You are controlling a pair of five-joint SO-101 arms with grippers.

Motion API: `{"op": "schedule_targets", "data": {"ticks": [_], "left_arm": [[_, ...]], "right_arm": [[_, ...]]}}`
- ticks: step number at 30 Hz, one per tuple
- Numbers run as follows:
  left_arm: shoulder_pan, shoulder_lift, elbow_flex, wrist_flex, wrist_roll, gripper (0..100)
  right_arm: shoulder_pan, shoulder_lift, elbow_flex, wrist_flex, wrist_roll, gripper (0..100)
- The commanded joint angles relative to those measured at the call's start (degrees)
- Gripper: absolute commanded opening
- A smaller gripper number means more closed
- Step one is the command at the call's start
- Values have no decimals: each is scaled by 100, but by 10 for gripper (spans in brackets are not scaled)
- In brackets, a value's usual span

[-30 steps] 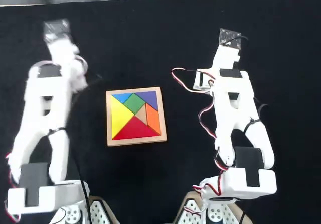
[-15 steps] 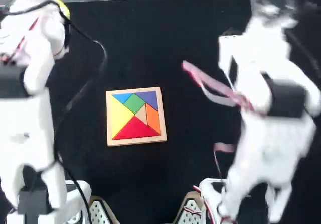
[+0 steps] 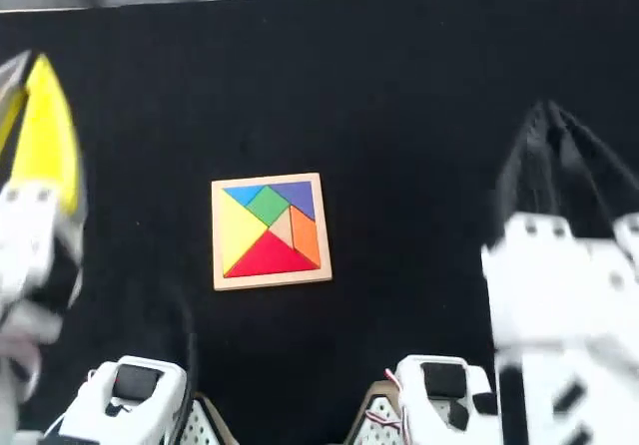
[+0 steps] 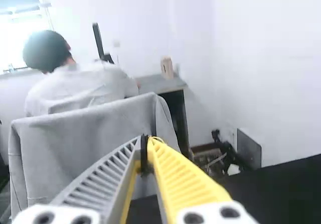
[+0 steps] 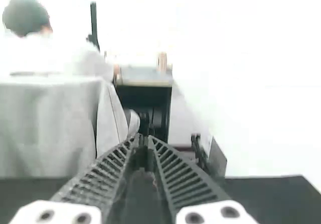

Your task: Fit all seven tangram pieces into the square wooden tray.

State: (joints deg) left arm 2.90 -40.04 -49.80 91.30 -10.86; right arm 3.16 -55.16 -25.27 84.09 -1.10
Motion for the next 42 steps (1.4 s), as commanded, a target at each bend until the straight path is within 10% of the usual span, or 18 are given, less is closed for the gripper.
{"op": "schedule_targets", "data": {"ticks": [1, 16, 28, 42], "left_arm": [[75, -633, -163, 404, -35, 29], [-927, -3736, 2897, 914, -35, 30], [-1156, -6453, 5974, -492, -44, 30], [-1042, -6462, 6053, 211, -35, 30]], "right_arm": [[44, -470, -215, -53, -70, 15], [79, -2079, -163, 1064, -79, 15], [88, -3064, -13, 1574, -79, 15], [79, -5305, 4505, 1530, 466, 15]]}}
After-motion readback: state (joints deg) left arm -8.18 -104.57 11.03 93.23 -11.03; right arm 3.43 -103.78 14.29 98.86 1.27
